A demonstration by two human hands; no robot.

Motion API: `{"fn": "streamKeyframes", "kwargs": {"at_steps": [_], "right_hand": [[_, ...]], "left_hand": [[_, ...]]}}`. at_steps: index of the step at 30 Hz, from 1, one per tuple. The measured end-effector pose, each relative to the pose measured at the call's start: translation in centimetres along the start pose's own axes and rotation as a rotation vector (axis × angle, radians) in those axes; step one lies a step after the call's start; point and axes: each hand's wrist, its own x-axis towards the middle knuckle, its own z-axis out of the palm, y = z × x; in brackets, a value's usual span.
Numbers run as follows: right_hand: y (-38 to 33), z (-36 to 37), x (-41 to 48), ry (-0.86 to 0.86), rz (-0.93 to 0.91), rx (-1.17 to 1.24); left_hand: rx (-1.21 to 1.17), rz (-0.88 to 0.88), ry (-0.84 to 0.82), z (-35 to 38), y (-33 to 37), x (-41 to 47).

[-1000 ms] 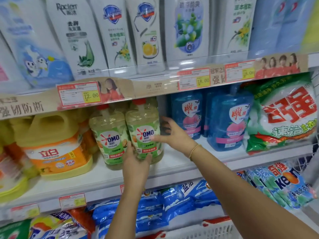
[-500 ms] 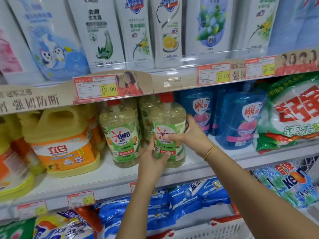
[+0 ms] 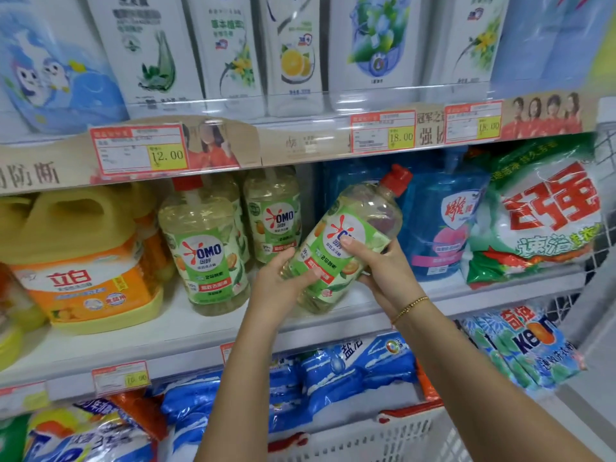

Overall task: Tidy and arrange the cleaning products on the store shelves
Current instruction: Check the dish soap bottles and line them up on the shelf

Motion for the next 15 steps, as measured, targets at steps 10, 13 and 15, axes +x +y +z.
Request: {"fn": "streamKeyframes", "kwargs": {"at_steps": [10,13,15], "right_hand": [[-2.0,0.1,-5.1,-0.031,0.208,0.187],[-2.2,-1.6,-8.3,-0.051,0.292,0.104],[-2.5,-2.7,-10.2,-0.078,0.293,0.022]], "left_hand": [[0.196,-0.067,-0.029,-2.3,2.7,-5.8],[0.357,-0.185,-0.243,-2.6,2.8,-8.6],[0.407,-0.199,-0.306,-1.9,2.1,-10.4]]}}
